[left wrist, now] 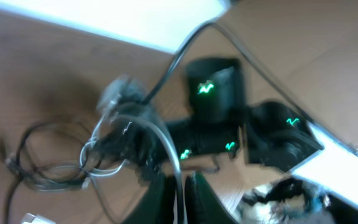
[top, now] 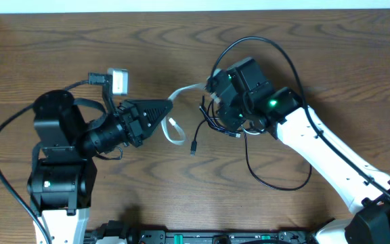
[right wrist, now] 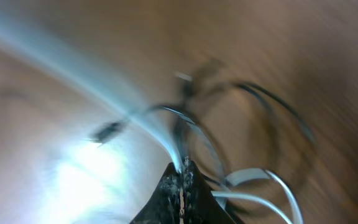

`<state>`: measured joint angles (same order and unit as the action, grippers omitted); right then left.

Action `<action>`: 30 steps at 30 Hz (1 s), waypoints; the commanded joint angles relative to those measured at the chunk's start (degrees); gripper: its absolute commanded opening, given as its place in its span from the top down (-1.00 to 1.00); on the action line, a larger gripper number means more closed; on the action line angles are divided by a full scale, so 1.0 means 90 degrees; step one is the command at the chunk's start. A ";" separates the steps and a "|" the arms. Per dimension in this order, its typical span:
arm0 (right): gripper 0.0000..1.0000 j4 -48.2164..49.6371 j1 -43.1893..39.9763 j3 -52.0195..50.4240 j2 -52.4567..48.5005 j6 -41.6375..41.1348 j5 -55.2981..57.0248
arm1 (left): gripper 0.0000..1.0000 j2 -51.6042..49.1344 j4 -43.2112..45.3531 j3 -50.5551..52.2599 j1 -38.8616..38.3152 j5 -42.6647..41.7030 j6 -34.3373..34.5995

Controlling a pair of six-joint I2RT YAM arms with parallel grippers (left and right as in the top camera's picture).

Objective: Untangle cables

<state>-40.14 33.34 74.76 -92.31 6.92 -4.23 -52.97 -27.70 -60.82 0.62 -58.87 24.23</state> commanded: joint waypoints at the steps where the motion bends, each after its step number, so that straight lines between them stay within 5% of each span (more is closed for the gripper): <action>1: 0.98 -0.0134 -0.0219 0.0053 0.0041 -0.0821 0.1846 | 0.29 -0.0163 -0.0695 -0.0143 -0.0007 0.1224 -0.0600; 5: 0.98 -0.0359 -0.0661 0.0335 0.0294 -0.1081 0.2759 | -0.17 -0.0359 -0.1093 -0.0143 -0.0007 0.1387 -0.0777; 13: 0.98 -0.0396 -0.2543 0.1217 0.1421 -0.1362 0.3337 | -0.18 -0.0787 -0.1287 -0.0143 -0.0007 0.1384 -0.0789; 20: 0.81 -0.1326 -0.3587 0.1178 0.1824 -0.1392 -0.0777 | -0.18 -0.0950 -0.1523 -0.0143 -0.0007 0.1824 -0.1025; 22: 0.51 -0.1659 -0.3502 0.1042 0.1729 -0.1389 -0.1372 | -0.18 -0.0971 -0.1751 -0.0143 -0.0007 0.2356 -0.1022; 30: 0.24 -0.1923 -0.2922 0.0267 0.0979 -0.1387 -0.1957 | -0.18 -0.1117 -0.2652 -0.0143 -0.0007 0.4170 -0.1022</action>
<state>-57.58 5.10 79.53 -81.28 -5.45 -17.30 -62.24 -50.37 -60.86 0.62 -29.43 16.16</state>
